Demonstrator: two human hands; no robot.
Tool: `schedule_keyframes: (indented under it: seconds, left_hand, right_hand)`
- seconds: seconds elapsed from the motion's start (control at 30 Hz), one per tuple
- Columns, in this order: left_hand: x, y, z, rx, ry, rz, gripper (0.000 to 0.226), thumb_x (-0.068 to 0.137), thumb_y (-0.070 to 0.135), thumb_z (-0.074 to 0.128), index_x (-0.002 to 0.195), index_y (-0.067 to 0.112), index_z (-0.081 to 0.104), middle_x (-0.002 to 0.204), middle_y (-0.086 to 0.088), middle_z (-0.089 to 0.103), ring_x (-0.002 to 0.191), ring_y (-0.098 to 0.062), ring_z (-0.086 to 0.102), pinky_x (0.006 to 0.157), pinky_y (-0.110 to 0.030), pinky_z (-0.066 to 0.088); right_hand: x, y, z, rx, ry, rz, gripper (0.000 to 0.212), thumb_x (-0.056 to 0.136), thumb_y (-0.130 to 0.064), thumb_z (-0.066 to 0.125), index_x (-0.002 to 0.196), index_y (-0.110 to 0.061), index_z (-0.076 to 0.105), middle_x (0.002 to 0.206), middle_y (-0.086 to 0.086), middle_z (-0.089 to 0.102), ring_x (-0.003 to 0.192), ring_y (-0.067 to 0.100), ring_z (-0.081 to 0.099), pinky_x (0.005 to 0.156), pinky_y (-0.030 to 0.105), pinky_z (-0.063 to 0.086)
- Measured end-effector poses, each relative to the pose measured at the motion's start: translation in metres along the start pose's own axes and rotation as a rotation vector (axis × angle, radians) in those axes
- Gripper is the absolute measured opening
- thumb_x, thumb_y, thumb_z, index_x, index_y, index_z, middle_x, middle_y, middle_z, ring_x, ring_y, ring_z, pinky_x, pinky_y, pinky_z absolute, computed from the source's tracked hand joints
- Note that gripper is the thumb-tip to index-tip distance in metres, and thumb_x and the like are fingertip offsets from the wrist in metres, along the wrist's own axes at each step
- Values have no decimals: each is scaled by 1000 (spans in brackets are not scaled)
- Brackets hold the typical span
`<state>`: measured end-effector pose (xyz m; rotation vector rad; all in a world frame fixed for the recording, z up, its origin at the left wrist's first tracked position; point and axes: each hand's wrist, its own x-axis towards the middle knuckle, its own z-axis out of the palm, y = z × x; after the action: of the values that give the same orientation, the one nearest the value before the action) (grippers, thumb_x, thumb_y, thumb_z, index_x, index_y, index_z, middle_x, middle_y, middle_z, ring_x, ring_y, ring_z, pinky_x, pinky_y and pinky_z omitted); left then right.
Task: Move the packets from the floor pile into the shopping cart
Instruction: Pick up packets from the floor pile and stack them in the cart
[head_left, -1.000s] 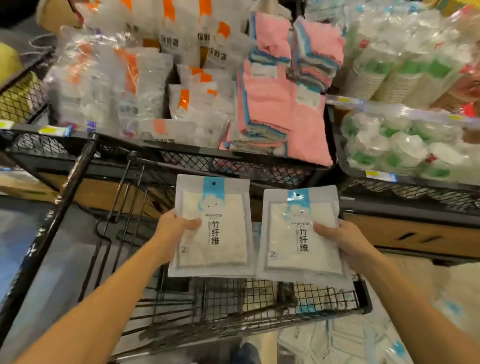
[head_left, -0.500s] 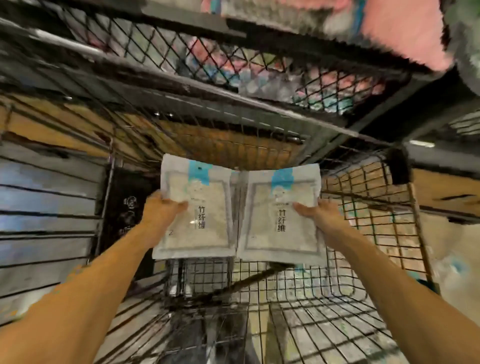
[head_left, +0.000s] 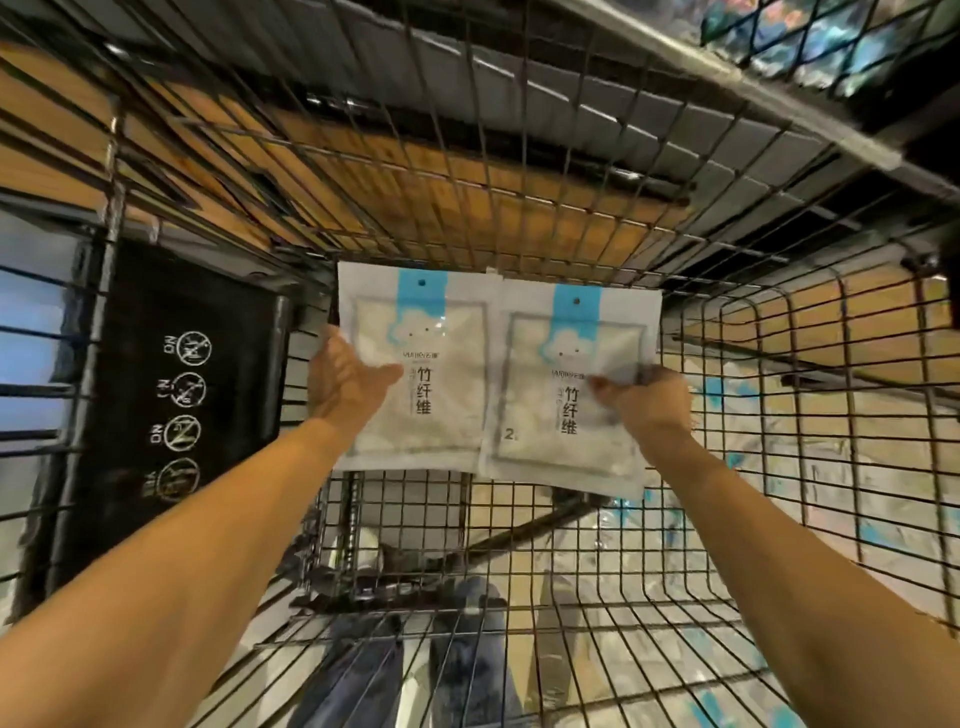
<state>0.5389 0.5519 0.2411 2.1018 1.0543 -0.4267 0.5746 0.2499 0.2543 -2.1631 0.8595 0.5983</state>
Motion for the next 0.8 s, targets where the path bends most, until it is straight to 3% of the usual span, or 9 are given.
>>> schedule_keyframes:
  seconds: [0.17,0.27,0.37,0.5,0.6,0.8]
  left_hand:
    - [-5,-7,13,56,76,146,82,75,20,89,134,1,37,136,-20,46,121,-36,53,91,-39,46]
    - [-10,-6,12,170,158,322,89,69,19,92,137,3,38,136,-19,40,118,-36,50,89,-40,47]
    - [-20,3,3,459,210,475,93,70,25,90,146,6,38,139,-20,40,122,-38,43,97,-47,43]
    - [-39,35,-27,620,152,505,77,89,49,66,151,19,34,149,-13,38,135,-33,37,110,-49,31]
    - [-62,74,-65,688,165,577,67,91,57,55,147,23,42,144,-8,45,132,-30,41,107,-49,34]
    - [-139,172,-162,671,300,841,59,87,57,60,129,15,63,123,-11,60,113,-35,56,93,-52,44]
  right_hand:
    - [3,9,5,-164,140,-80,75,63,-50,96,111,-12,53,112,8,68,103,33,68,84,51,61]
    - [-2,4,5,-257,222,-119,87,60,-52,96,118,-11,47,121,11,60,116,34,59,93,57,54]
    - [-15,-8,1,-407,234,-202,84,72,-46,91,132,-10,45,137,14,50,131,36,47,104,59,44]
    - [-43,-29,-17,-510,197,-328,68,82,-51,80,135,-21,49,140,9,50,131,33,44,101,54,42]
    - [-74,-59,-50,-590,178,-401,64,88,-58,67,140,-25,50,138,7,53,131,31,46,103,54,42]
    - [-149,-138,-155,-517,235,-547,55,90,-58,62,137,-28,59,141,1,58,135,29,46,112,57,35]
